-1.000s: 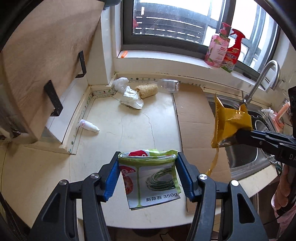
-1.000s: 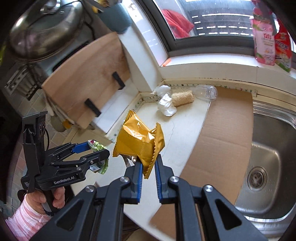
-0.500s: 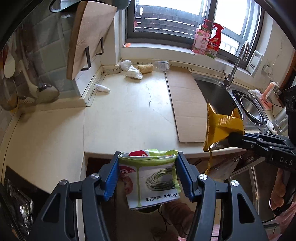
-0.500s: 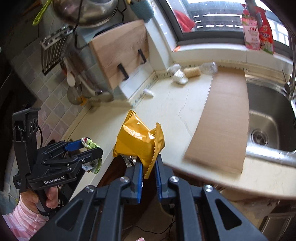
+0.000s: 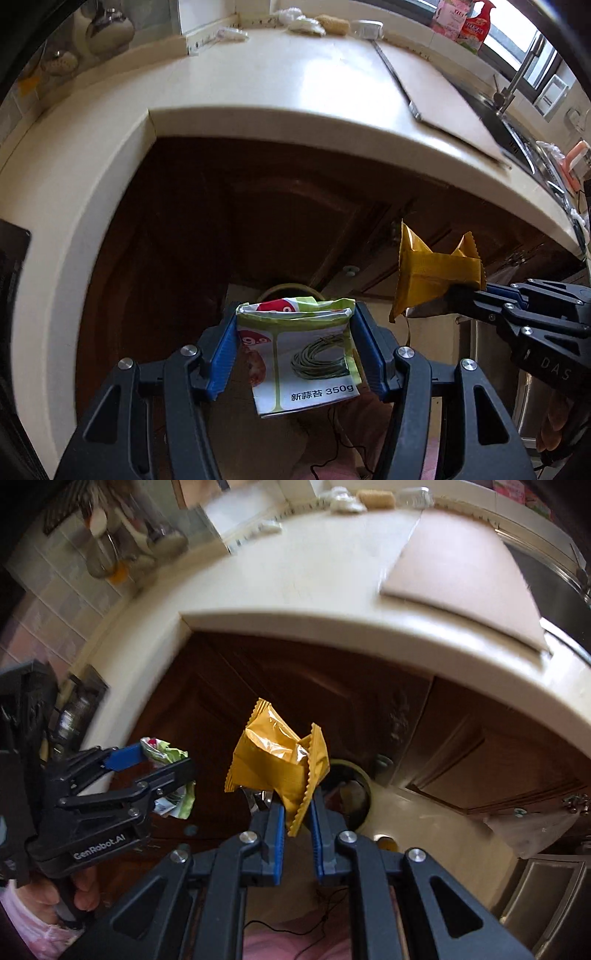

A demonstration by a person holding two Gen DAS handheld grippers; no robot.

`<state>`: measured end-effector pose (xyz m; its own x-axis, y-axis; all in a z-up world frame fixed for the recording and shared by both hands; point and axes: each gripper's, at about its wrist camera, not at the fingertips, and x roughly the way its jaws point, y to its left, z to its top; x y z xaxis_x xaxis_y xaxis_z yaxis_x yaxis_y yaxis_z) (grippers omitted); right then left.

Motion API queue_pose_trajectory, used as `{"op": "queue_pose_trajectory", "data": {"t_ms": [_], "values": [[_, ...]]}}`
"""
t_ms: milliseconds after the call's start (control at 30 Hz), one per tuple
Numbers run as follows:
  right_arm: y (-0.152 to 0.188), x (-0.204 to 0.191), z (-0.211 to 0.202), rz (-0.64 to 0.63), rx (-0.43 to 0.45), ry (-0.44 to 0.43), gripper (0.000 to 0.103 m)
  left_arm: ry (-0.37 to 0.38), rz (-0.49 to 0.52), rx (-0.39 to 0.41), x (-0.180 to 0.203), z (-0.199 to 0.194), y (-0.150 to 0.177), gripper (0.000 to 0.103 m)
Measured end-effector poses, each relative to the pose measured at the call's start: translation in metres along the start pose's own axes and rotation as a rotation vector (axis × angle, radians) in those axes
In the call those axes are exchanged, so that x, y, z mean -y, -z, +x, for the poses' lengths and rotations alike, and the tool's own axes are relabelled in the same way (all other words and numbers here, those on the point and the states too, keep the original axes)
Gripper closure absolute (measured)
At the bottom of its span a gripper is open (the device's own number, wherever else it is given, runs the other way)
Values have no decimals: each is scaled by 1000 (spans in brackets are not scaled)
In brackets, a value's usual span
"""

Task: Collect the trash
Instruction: 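Carry the green bag and yellow wrapper down over the floor bin with both tools, then open both tools to drop the green bag and yellow wrapper into the bin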

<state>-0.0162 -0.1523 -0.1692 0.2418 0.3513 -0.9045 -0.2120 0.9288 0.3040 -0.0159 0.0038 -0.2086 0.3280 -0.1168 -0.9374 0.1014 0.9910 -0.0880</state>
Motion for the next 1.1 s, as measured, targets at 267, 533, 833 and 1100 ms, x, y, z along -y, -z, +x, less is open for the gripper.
{"op": "queue_pose_trajectory", "data": {"t_ms": [267, 533, 833, 1100], "values": [[48, 25, 156, -33, -114, 37, 90, -35, -74, -90, -21, 150, 53, 46], [69, 54, 281, -40, -206, 65, 87, -29, -78, -143, -39, 256, 74, 44], [66, 78, 313, 19, -251, 46, 71, -26, -125, -194, -59, 289, 80, 31], [61, 80, 296, 9, -263, 44, 71, -45, -140, -192, -59, 269, 75, 30]]}}
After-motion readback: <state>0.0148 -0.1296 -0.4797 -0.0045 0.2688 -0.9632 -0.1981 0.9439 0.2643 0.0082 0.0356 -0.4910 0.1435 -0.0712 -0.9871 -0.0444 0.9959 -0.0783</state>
